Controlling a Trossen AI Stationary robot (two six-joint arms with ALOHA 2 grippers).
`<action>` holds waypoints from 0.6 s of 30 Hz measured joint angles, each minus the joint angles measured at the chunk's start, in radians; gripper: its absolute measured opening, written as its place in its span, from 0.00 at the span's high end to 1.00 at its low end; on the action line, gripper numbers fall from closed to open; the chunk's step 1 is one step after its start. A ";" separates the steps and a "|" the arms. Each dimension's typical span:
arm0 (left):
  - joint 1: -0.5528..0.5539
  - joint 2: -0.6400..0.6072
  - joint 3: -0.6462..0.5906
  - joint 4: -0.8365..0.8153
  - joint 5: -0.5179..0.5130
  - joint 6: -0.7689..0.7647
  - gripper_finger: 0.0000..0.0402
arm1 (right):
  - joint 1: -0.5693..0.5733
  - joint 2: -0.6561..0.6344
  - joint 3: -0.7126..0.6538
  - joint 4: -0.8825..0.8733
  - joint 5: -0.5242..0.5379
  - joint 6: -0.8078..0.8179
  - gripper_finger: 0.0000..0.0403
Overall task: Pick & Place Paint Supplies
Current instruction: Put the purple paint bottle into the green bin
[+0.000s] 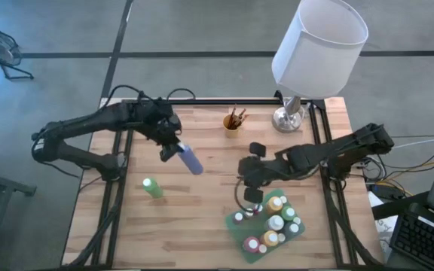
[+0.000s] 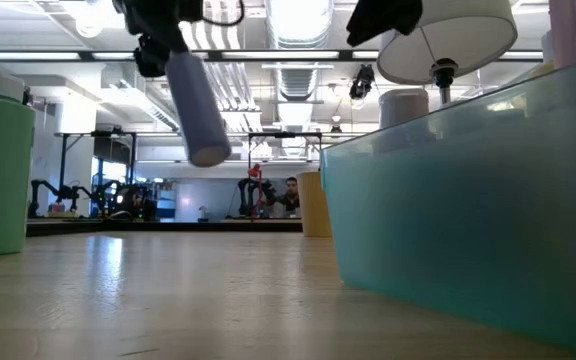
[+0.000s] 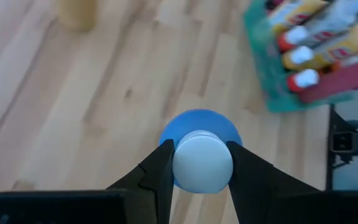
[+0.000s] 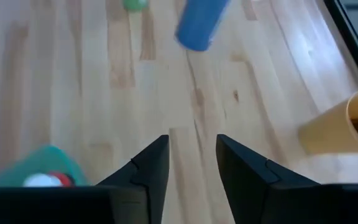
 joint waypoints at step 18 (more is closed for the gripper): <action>-0.225 0.004 0.000 0.243 -0.039 0.027 0.69 | 0.028 -0.183 -0.382 0.614 -0.020 0.095 0.57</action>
